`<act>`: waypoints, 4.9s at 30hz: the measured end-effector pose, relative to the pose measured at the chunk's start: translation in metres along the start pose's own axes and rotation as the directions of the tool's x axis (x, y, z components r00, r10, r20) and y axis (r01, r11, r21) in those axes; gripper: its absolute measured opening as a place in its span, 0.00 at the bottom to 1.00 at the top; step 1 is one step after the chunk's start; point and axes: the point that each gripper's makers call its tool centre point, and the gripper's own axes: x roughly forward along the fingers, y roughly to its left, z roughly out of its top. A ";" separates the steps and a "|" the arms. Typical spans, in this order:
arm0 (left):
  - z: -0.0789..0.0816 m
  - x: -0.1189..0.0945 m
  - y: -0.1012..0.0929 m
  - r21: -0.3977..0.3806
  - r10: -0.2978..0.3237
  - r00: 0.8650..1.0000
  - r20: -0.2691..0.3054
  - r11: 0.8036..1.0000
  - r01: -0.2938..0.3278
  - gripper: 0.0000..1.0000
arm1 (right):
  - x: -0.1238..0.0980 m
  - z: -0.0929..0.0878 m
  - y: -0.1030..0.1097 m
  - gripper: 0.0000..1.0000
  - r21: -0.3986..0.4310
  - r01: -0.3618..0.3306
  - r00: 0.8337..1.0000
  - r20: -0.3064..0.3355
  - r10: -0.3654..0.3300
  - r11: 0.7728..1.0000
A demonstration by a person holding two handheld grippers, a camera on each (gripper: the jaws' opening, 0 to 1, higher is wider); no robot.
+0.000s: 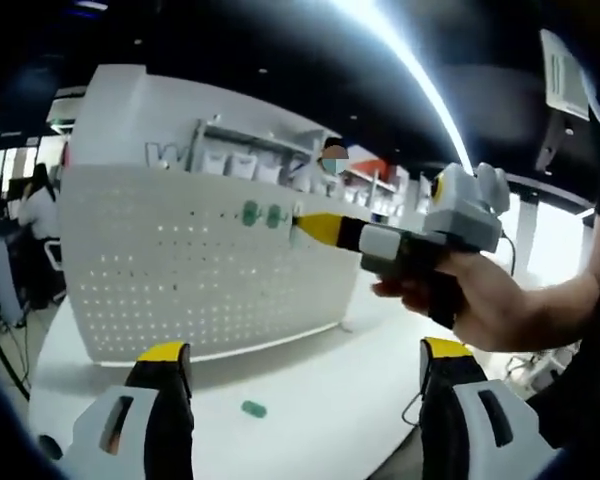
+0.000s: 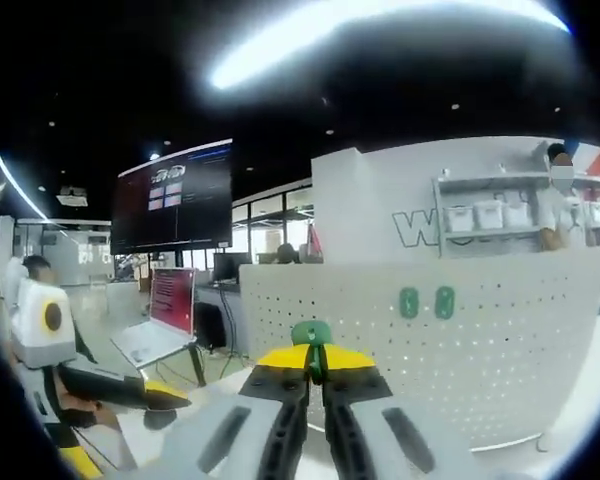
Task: Insert the hook assembly into the mounting plate slot until the hook locks in place.
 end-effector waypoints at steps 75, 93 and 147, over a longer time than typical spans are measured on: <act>-0.021 0.004 0.058 -0.012 0.139 0.987 -0.082 0.990 -0.140 0.96 | 0.070 0.000 -0.205 0.01 0.040 0.392 0.918 0.051 -0.393 0.919; -0.026 0.000 0.064 -0.023 0.160 0.982 -0.100 0.986 -0.163 0.94 | 0.071 -0.005 -0.211 0.01 0.049 0.410 0.908 0.067 -0.413 0.911; -0.065 -0.023 0.034 -0.100 0.107 0.977 -0.185 0.987 -0.127 1.00 | -0.114 -0.112 -0.121 0.24 0.006 0.281 0.907 -0.329 -0.263 0.960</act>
